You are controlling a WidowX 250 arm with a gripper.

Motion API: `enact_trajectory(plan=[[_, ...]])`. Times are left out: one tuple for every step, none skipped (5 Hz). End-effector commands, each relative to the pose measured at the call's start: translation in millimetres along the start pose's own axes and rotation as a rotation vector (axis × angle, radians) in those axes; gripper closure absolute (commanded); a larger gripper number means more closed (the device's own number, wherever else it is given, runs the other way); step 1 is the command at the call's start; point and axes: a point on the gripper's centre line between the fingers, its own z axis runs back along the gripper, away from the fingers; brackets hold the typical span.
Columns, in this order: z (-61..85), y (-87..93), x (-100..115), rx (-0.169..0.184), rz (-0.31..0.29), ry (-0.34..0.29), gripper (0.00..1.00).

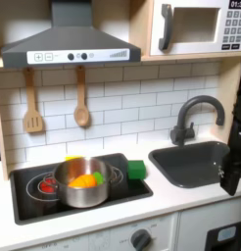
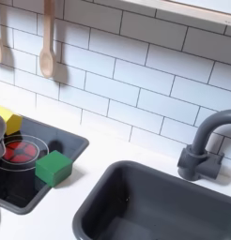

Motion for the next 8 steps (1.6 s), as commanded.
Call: enact_trajectory(plan=[[-7.1, -2.5, 34.2, 0.006, -0.016, -0.018, 0.0], [-7.3, -2.4, 51.8, -0.006, -0.015, -0.028, 0.0], [-9.9, 3.7, 74.5, 0.005, 0.014, -0.037, 0.0], [-12.6, 11.3, 90.2, 0.008, 0.024, -0.057, 0.0], [-12.0, 23.5, 106.9, 0.019, 0.042, -0.081, 0.0], [-11.4, 34.6, 122.0, 0.022, 0.045, -0.103, 0.0], [-14.2, 48.2, 145.2, 0.02, 0.04, -0.128, 0.0], [-20.4, 56.5, 167.7, 0.019, 0.02, -0.142, 0.0]])
